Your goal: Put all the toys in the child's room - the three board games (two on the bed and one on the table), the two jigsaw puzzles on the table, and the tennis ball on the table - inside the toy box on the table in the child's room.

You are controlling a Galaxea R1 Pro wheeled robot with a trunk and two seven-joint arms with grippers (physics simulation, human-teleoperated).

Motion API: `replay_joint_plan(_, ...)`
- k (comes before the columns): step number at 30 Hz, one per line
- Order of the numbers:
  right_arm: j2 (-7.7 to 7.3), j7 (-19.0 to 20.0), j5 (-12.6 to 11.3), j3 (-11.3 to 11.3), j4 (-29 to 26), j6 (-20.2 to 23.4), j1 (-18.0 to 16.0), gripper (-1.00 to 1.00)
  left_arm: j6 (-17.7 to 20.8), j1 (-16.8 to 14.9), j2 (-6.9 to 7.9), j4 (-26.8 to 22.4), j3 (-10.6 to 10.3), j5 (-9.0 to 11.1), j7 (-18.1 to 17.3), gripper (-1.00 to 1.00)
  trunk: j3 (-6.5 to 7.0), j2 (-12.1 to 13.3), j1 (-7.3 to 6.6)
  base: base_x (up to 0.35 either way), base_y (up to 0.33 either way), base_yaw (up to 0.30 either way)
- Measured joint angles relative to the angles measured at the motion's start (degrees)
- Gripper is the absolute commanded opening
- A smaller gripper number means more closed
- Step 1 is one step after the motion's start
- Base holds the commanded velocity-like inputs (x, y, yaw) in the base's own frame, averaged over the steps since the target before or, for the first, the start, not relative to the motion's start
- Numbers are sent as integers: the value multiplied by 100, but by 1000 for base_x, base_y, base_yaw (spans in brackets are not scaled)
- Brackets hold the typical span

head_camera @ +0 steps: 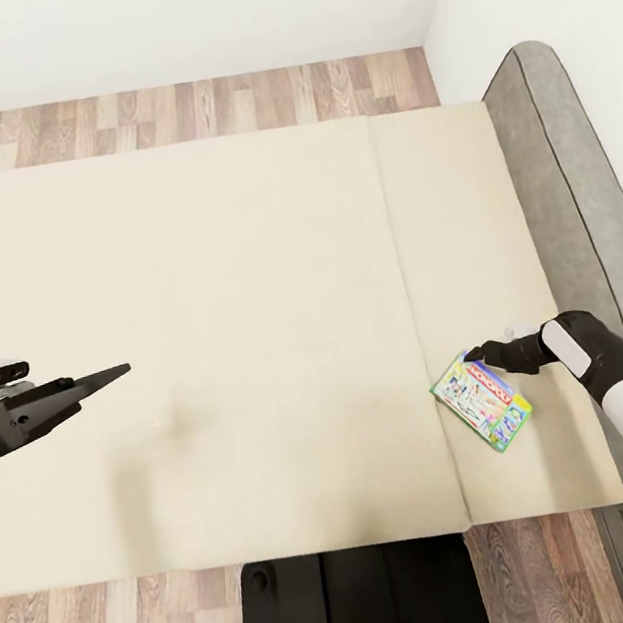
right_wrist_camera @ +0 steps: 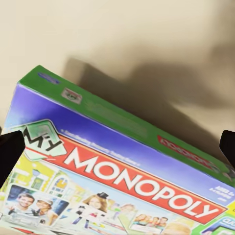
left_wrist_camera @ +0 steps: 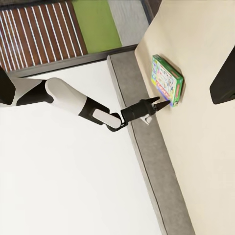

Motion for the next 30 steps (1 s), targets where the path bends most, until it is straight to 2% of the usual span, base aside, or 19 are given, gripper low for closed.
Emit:
replay_joint_plan(5,-2,-2,0,4,-1,-6,3,100,0,-1,2,0,1,0,0,100,-47,0,0,0,0,0)
replay_joint_plan(9,-41,-16,-195,58,4,9,-4,100,1,4,9,-4,11,3,2,100,-82,-6,-6,0,0,0)
replay_joint_plan(12,-58,-4,-240,66,-1,19,-4,100,1,3,10,-4,18,3,2,100,-94,-7,-6,0,0,0)
replay_joint_plan(20,-63,15,-212,69,-28,33,-3,100,2,4,11,-4,22,3,2,100,-101,-7,-6,0,0,0)
replay_joint_plan(26,-26,5,-9,51,-125,118,-3,100,1,3,11,-3,22,3,1,100,-102,-5,-4,0,0,0)
replay_joint_plan(29,-23,6,-8,47,-123,134,-5,100,1,4,16,-4,22,3,1,100,-102,-4,-3,0,0,0)
replay_joint_plan(30,-42,2,-164,67,-47,168,-8,100,1,5,17,-3,22,2,2,100,-101,-6,-4,0,0,0)
